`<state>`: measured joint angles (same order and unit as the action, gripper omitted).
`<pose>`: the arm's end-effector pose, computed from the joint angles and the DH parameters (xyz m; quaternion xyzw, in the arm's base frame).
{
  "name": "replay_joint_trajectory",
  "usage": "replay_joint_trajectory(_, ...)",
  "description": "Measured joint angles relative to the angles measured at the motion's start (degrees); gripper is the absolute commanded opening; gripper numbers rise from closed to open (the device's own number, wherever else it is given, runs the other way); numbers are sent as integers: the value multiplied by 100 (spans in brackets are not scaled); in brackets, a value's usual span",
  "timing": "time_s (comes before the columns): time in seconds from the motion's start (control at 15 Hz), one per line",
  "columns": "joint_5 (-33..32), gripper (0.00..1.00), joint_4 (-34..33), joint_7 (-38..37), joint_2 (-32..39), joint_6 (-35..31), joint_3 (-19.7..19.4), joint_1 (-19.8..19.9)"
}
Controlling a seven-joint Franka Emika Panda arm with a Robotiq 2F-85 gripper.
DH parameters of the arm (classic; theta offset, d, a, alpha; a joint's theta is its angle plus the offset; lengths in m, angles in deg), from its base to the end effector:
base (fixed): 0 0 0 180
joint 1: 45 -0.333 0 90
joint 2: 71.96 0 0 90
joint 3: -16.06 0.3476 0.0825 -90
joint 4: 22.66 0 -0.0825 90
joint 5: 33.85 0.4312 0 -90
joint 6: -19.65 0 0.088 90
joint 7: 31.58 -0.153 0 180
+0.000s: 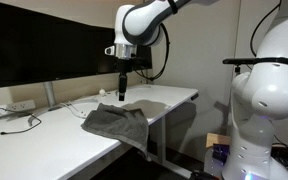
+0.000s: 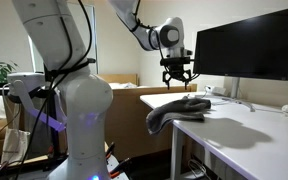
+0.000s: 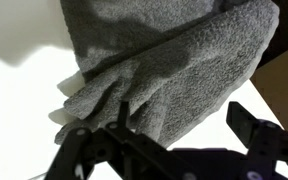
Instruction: Wipe the desk with the cloth
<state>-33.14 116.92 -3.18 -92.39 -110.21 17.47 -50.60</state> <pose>0.4839 0.0602 0.4155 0.9497 0.2991 0.0918 0.0166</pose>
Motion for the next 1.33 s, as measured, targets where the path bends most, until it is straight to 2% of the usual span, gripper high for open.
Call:
replay_joint_trajectory(0.2, 0, 100, -12, 246, -267, -2, -413, 9)
replay_joint_trajectory(0.47, -1, 100, 5, 1180, -574, 231, -1299, 80)
replay_joint_trajectory(0.73, -254, 100, 30, 2038, -493, 906, -1956, 543)
replay_joint_trajectory(1.0, -476, 100, -86, 2372, -178, 1102, -2186, 937)
replay_joint_trajectory(1.33, -487, 100, -301, 2380, 184, 1118, -2122, 981)
